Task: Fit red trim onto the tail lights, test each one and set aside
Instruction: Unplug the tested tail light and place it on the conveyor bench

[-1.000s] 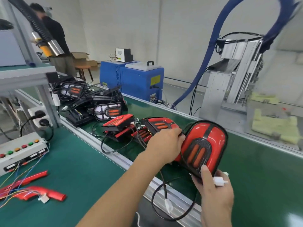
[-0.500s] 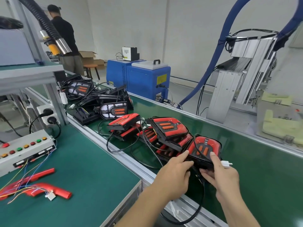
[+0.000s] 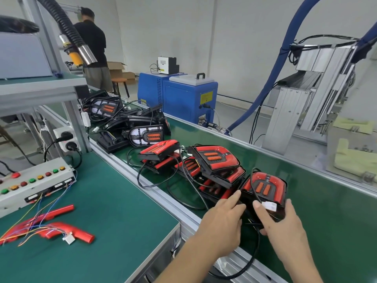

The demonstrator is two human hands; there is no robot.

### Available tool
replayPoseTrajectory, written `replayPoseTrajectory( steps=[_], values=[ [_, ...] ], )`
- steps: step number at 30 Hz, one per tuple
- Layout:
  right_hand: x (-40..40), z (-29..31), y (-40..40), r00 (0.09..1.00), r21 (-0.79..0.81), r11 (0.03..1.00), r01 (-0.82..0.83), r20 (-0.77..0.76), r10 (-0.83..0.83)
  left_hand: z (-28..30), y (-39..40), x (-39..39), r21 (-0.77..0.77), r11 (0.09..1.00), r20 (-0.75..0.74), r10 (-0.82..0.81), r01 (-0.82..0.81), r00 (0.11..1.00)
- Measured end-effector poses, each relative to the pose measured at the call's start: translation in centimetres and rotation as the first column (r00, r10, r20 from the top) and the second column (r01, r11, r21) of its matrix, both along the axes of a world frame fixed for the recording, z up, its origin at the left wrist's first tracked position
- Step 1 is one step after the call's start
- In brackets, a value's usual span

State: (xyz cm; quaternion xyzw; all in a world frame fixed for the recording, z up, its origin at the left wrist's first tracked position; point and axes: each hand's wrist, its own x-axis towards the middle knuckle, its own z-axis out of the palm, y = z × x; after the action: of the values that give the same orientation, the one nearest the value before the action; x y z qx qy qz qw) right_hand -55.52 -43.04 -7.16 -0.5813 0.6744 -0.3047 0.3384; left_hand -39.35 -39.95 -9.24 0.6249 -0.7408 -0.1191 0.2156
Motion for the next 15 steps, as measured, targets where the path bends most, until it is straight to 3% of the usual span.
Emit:
replayPoseTrajectory(
  steps=[4, 15],
  values=[
    [0.0, 0.0, 0.7, 0.999, 0.008, 0.999, -0.032, 0.009, 0.032, -0.7, 0.6, 0.4, -0.029, 0.999, -0.031, 0.025, -0.026, 0.999],
    [0.8, -0.6, 2.7, 0.994, -0.204, 0.975, -0.092, -0.069, 0.079, -3.4, 3.4, 3.0, -0.135, 0.981, -0.137, 0.124, -0.142, 0.983]
  ],
)
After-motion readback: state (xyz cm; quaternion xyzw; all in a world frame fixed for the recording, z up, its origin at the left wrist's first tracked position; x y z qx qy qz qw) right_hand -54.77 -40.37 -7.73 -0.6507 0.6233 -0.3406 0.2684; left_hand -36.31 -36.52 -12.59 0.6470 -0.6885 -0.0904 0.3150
